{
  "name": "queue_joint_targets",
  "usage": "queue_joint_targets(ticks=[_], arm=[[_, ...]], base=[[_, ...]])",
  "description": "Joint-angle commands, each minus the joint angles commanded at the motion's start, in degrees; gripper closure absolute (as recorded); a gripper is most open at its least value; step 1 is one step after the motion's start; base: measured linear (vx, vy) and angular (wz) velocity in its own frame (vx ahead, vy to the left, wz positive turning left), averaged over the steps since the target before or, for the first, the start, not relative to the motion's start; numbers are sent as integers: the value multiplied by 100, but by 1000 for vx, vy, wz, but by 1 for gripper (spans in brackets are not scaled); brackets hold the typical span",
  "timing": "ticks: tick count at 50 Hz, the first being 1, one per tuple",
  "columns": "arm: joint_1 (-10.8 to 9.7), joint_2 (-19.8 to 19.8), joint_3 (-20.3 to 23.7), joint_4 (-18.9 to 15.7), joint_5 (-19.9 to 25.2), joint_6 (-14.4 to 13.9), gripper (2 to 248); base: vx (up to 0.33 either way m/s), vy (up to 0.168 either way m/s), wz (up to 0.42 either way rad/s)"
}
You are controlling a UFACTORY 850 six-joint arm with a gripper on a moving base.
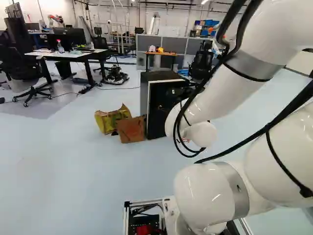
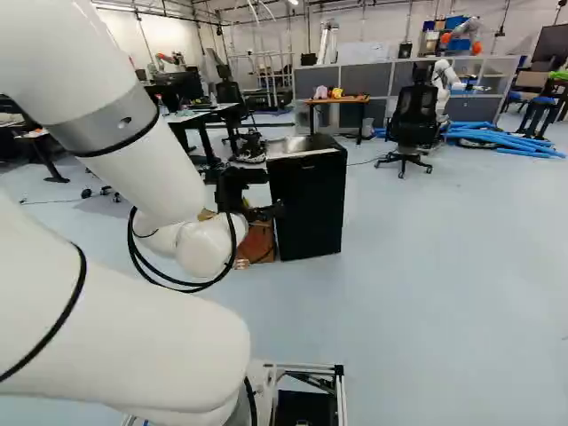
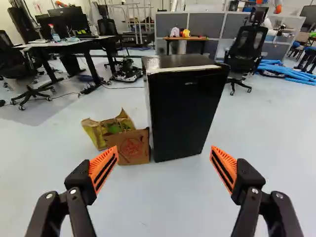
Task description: Grab a drink from the fridge
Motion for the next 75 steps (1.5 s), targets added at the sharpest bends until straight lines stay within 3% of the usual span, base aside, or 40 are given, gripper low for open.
queue_joint_targets(ticks=[39, 75], arm=[[0, 0, 0, 0, 0, 0, 3], [0, 0, 0, 0, 0, 0, 3]], base=[[85, -9, 131], [88, 3, 16]])
